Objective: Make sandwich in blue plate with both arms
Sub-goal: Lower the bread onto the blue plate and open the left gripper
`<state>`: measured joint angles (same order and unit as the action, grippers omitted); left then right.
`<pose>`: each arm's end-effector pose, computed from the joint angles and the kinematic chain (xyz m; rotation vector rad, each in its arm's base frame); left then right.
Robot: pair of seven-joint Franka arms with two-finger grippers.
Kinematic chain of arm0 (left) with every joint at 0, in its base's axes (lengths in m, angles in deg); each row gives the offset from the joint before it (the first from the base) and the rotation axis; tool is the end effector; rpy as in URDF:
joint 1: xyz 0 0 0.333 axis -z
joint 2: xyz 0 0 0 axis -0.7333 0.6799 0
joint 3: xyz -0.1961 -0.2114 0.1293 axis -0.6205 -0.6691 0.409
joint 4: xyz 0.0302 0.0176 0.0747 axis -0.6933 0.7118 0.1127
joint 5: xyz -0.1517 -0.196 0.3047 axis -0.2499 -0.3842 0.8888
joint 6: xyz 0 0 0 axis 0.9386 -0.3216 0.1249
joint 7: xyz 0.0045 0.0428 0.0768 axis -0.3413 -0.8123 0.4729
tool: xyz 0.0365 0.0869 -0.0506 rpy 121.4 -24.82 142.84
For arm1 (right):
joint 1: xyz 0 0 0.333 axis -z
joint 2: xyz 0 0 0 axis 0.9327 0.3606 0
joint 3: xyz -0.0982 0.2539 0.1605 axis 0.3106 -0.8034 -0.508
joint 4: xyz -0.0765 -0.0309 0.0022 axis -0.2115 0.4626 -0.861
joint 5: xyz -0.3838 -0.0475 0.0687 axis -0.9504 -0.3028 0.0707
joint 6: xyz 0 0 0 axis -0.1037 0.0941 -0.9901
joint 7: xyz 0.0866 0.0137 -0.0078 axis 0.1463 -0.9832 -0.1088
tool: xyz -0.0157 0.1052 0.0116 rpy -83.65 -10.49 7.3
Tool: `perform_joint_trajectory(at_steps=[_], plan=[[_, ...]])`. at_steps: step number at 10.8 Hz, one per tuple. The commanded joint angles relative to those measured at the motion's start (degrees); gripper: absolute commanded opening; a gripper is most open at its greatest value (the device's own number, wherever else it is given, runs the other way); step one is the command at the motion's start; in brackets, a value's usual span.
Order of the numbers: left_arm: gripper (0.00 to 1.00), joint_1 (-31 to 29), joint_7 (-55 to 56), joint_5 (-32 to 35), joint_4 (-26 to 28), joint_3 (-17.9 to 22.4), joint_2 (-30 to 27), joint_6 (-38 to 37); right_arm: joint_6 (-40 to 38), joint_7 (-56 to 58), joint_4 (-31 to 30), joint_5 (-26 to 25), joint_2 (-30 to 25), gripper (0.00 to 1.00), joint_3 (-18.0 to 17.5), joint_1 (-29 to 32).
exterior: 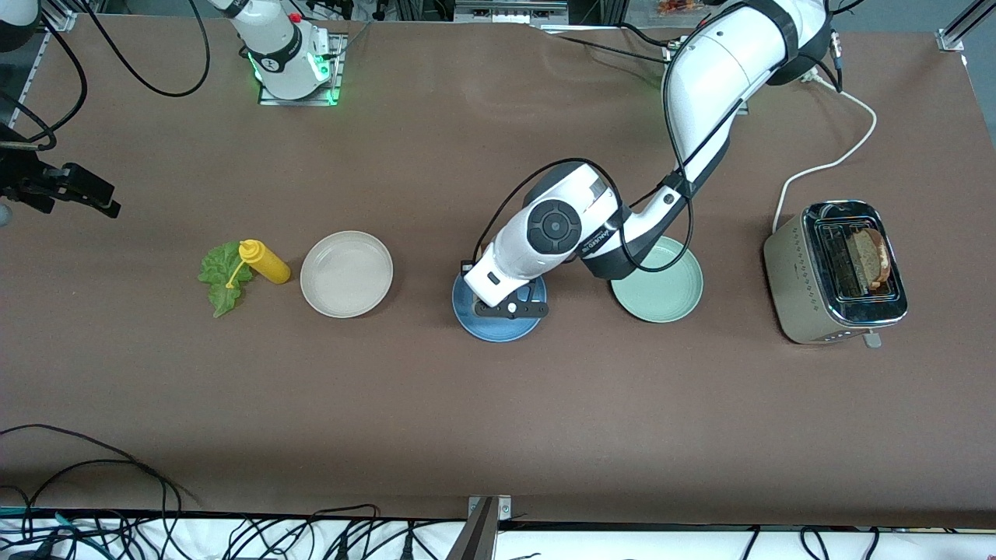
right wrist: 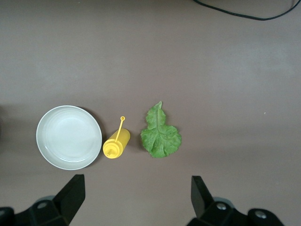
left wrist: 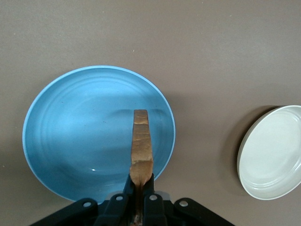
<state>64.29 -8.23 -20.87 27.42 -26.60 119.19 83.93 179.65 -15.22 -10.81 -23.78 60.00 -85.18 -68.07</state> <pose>0.5943 -0.4896 0.2972 2.8363 0.0802 -0.2081 0.5665 -0.0390 0.5844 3.1308 -0.0927 0.0552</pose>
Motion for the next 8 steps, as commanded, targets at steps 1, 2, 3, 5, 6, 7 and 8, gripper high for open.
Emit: perform_joint_trajectory(at_steps=[1,2,3,5,6,7,8], plan=[[0.0,0.5,1.0,2.3,-1.4,-0.1,0.9,-0.2,-0.7,0.1,1.1,-0.6,0.4,1.0,-0.4,0.5],[0.0,0.5,1.0,2.3,-1.3,-0.1,0.9,-0.2,-0.7,0.1,1.1,-0.6,0.4,1.0,-0.4,0.5],[0.0,0.5,1.0,2.3,-0.7,-0.1,0.9,-0.3,-0.7,0.2,1.1,-0.6,0.4,1.0,-0.4,0.5],[0.03,0.6,1.0,2.4,-0.7,-0.1,0.9,-0.7,-0.7,0.1,1.1,-0.6,0.4,1.0,-0.4,0.5],[0.12,0.5,1.1,2.3,-0.7,-0.1,0.9,-1.1,-0.7,0.1,1.1,-0.6,0.4,1.0,-0.4,0.5],[0.41,0.5,1.1,2.2,-0.7,-0.1,0.8,-1.2,-0.7,0.1,1.1,-0.6,0.4,1.0,-0.4,0.5],[0.75,0.5,1.1,2.3,-0.7,0.0,0.7,-1.2,-0.7,0.1,1.0,-0.6,0.4,1.0,-0.4,0.5]])
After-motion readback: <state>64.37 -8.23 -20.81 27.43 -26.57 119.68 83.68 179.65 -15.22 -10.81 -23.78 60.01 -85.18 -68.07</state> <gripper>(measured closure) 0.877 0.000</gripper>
